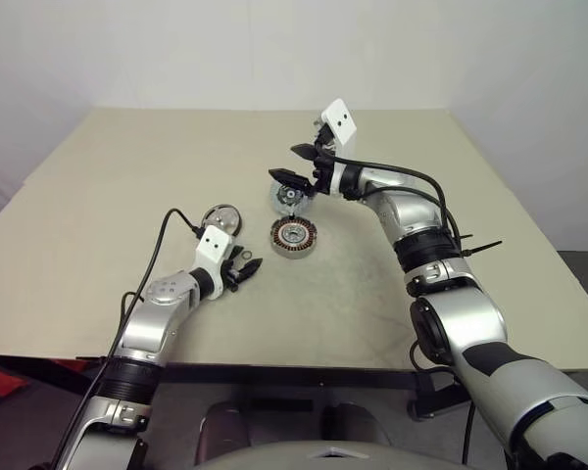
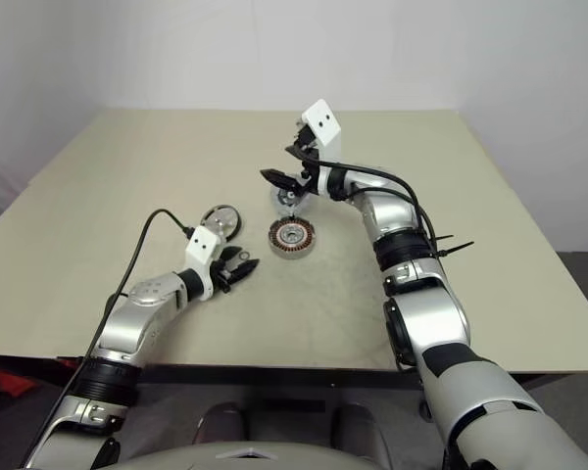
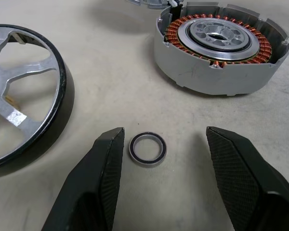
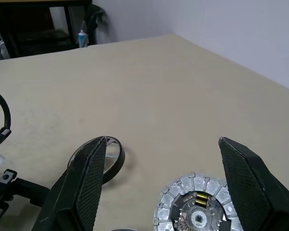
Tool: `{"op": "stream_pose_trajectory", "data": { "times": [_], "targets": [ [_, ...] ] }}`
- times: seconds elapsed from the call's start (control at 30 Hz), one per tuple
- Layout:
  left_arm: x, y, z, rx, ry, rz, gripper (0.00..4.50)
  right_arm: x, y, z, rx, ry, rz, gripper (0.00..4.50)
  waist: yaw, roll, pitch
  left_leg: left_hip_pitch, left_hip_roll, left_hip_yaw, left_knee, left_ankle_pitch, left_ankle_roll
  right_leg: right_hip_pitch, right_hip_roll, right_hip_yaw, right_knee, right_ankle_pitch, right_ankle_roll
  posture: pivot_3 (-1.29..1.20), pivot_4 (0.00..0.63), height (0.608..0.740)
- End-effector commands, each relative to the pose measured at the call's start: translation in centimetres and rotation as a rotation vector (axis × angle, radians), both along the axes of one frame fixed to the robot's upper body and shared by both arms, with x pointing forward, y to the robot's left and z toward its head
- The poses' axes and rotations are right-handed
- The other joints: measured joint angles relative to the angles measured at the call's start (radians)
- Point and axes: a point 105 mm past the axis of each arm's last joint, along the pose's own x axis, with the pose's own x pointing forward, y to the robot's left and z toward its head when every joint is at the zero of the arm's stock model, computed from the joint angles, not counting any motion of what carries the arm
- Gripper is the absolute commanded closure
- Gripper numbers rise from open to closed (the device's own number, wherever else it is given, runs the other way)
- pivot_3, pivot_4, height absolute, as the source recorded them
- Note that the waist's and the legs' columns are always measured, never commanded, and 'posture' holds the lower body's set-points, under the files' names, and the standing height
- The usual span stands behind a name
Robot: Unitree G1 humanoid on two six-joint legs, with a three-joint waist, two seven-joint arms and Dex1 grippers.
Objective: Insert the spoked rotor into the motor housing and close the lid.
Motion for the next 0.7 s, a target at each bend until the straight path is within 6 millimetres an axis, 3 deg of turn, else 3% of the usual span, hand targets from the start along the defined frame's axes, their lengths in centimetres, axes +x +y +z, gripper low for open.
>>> {"op": "stream_pose_trajectory", "data": {
  "times": [0.03, 0.17, 0.27, 0.37, 0.7],
  "targets": [
    [0.45, 0.00, 1.41, 0.000, -0.055, 0.003, 1.64, -0.15, 0.44, 2.10, 0.013, -0.075, 0.019, 0.32, -0.003, 0.000, 0.000, 0.000, 0.000, 0.000, 0.000, 0.000, 0.000, 0.000, 0.000, 0.000, 0.000, 0.000, 0.000, 0.00, 0.000, 0.740],
    [0.50, 0.42, 1.05, -0.020, -0.038, 0.031, 1.64, -0.17, 0.47, 2.10, 0.014, -0.075, 0.019, 0.32, -0.007, 0.000, 0.000, 0.000, 0.000, 0.000, 0.000, 0.000, 0.000, 0.000, 0.000, 0.000, 0.000, 0.000, 0.000, 0.00, 0.000, 0.740],
    [0.50, 0.58, 0.87, -0.033, -0.028, 0.044, 2.21, -0.13, 0.43, 2.11, 0.014, -0.075, 0.017, 0.32, -0.007, 0.000, 0.000, 0.000, 0.000, 0.000, 0.000, 0.000, 0.000, 0.000, 0.000, 0.000, 0.000, 0.000, 0.000, 0.00, 0.000, 0.740],
    [0.34, 0.65, 0.61, -0.032, -0.018, 0.045, 3.13, -0.11, 0.39, 2.12, 0.013, -0.075, 0.016, 0.32, -0.007, 0.000, 0.000, 0.000, 0.000, 0.000, 0.000, 0.000, 0.000, 0.000, 0.000, 0.000, 0.000, 0.000, 0.000, 0.00, 0.000, 0.740],
    [0.29, 0.83, 0.56, -0.026, -0.015, 0.052, 3.13, -0.13, 0.43, 2.11, 0.015, -0.076, 0.016, 0.32, -0.007, 0.000, 0.000, 0.000, 0.000, 0.000, 0.000, 0.000, 0.000, 0.000, 0.000, 0.000, 0.000, 0.000, 0.000, 0.00, 0.000, 0.740]
  ]
}}
